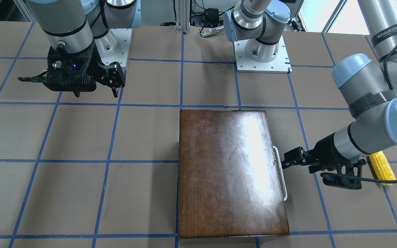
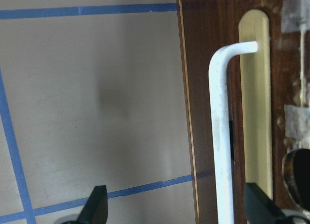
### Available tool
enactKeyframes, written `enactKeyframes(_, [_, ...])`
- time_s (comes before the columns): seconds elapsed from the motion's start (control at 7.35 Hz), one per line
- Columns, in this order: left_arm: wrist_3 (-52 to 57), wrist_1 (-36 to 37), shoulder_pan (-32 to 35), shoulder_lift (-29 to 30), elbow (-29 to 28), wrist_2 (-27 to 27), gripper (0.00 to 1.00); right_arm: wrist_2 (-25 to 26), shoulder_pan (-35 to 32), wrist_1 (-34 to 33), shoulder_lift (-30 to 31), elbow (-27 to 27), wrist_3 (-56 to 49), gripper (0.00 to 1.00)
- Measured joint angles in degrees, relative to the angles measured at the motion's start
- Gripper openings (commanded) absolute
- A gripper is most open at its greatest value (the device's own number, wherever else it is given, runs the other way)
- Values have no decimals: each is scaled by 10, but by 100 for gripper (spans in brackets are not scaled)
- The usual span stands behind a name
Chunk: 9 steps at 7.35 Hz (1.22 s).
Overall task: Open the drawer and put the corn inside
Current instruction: 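Close the left gripper around the white drawer handle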
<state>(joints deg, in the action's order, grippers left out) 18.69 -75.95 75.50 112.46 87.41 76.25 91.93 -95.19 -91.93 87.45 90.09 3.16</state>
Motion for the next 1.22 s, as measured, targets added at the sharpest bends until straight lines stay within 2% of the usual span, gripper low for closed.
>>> enactKeyframes(0.68, [-28,1,-2,12,4,-28,100,0,0,0,0,0,0,100])
enactKeyframes(1.22, [-25,2,-1,26,5,-31,100,0,0,0,0,0,0,100])
